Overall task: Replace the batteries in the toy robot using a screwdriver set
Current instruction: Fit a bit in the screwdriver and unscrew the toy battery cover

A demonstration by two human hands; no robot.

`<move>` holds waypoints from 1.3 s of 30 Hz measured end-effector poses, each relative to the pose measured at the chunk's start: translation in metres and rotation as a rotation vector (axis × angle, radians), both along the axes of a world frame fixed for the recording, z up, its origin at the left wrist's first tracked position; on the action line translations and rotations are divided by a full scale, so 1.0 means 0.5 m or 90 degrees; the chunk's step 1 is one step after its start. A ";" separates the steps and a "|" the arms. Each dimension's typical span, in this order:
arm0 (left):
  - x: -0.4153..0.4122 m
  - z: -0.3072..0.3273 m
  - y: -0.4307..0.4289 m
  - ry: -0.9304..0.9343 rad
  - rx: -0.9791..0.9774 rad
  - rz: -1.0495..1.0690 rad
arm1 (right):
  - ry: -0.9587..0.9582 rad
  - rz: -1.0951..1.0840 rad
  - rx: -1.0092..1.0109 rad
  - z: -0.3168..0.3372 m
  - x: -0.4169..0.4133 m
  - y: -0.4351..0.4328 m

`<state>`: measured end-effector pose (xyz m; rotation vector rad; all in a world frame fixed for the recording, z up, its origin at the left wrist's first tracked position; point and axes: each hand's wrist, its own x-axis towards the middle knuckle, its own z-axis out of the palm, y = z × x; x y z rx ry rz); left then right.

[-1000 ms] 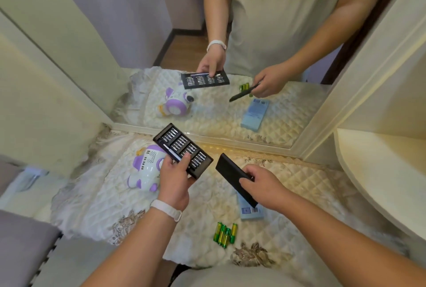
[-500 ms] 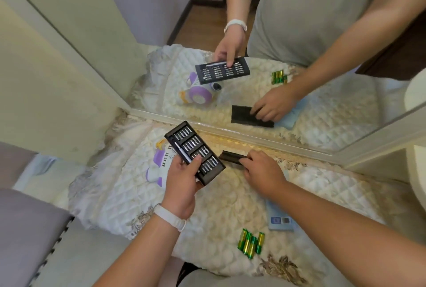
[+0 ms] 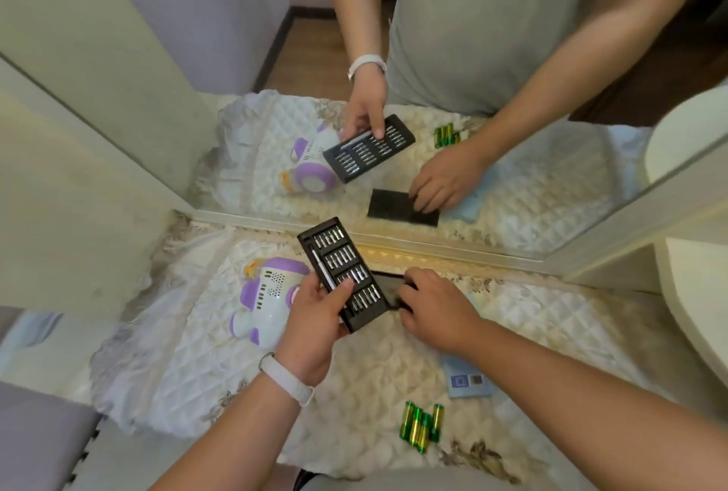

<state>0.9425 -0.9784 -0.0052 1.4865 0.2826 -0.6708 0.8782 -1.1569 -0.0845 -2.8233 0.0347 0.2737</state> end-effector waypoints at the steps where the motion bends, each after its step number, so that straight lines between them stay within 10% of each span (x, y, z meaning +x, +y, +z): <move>1: -0.007 0.008 -0.004 -0.005 -0.003 -0.007 | -0.022 -0.020 0.016 0.024 -0.007 -0.003; 11: -0.136 0.084 -0.020 -0.071 -0.064 -0.134 | -0.186 -0.153 0.277 0.248 -0.132 -0.007; 39: -0.286 0.159 -0.079 -0.223 -0.109 -0.314 | -0.402 -0.102 0.262 0.320 -0.285 -0.061</move>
